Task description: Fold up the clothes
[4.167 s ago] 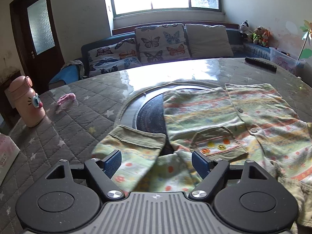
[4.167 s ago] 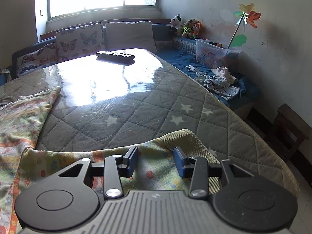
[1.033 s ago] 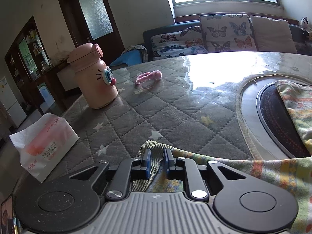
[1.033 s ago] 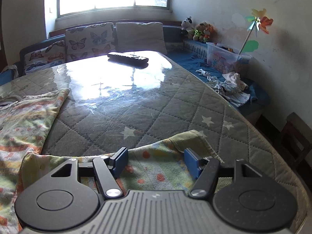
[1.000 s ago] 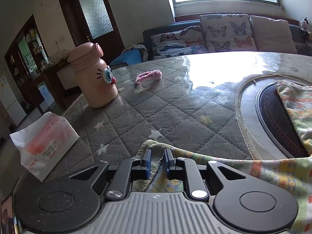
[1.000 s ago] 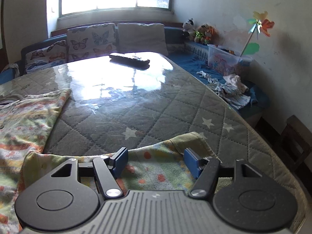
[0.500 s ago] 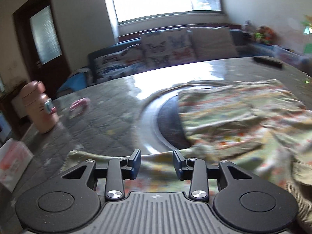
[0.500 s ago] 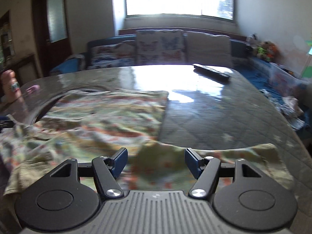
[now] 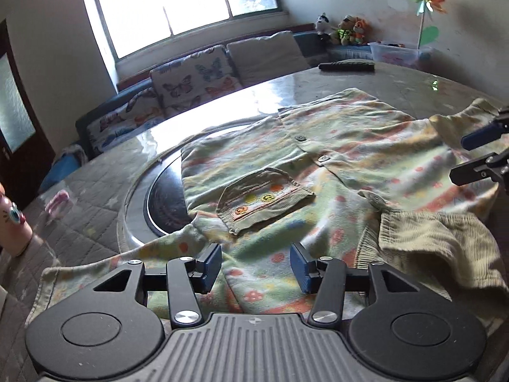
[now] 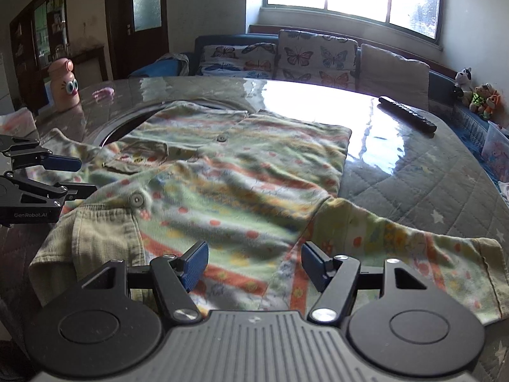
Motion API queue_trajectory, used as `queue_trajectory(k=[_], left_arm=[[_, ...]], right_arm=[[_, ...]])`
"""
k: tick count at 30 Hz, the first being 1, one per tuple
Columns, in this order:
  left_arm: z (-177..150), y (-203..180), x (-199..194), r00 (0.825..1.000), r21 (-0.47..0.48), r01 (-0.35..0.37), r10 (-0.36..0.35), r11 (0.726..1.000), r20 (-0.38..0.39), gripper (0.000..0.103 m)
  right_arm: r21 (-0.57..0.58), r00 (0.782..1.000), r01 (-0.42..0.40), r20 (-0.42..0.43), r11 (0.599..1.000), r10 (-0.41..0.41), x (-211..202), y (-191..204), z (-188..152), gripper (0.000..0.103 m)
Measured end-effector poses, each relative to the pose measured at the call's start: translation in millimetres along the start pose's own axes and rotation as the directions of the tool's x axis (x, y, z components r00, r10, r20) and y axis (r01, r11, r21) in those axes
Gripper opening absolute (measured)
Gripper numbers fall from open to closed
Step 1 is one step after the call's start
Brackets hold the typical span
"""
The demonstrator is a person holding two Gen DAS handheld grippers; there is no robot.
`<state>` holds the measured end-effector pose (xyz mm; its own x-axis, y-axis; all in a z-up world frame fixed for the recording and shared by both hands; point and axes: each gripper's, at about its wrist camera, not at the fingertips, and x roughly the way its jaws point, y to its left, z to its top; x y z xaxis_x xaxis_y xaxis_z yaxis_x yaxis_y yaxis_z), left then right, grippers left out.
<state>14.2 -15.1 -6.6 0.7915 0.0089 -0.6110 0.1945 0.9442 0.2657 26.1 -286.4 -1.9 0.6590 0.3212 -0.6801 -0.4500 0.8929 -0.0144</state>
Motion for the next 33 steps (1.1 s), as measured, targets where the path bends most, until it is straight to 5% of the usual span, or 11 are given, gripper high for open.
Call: queue_trajectory(k=[9,18,21,23,25,33], left_arm=[[1,-9,-4,1.0,0.032,0.017,-0.018,0.999,0.025,0.054],[-1,-11,-9,0.998,0.043,0.04,-0.042,0.998,0.048,0.054],[-1,-11,-10,0.997,0.044,0.046,-0.048,0.998,0.056,0.054],[0,-10,-10,0.997,0.044,0.047,-0.05,0.998,0.062,0.054],[1,-9,-10,0.997,0.043,0.044,-0.047,0.998,0.068,0.054],[8,-13,-2,0.995,0.058,0.062,-0.066,0.996,0.071,0.054]], right_arm=[[-0.085,0.992,-0.122,0.003,0.989,0.123,-10,36,6,0.066],[-0.188,0.959,-0.282,-0.015,0.941,0.285,-18,82,14,0.06],[-0.198,0.959,-0.283,-0.024,0.938,0.284,-12,89,15,0.048],[-0.197,0.962,-0.271,-0.033,0.942,0.27,-8,92,13,0.025],[-0.171,0.96,-0.28,-0.032,0.945,0.278,-10,89,12,0.012],[-0.033,0.956,-0.288,0.042,0.957,0.289,-29,53,18,0.003]])
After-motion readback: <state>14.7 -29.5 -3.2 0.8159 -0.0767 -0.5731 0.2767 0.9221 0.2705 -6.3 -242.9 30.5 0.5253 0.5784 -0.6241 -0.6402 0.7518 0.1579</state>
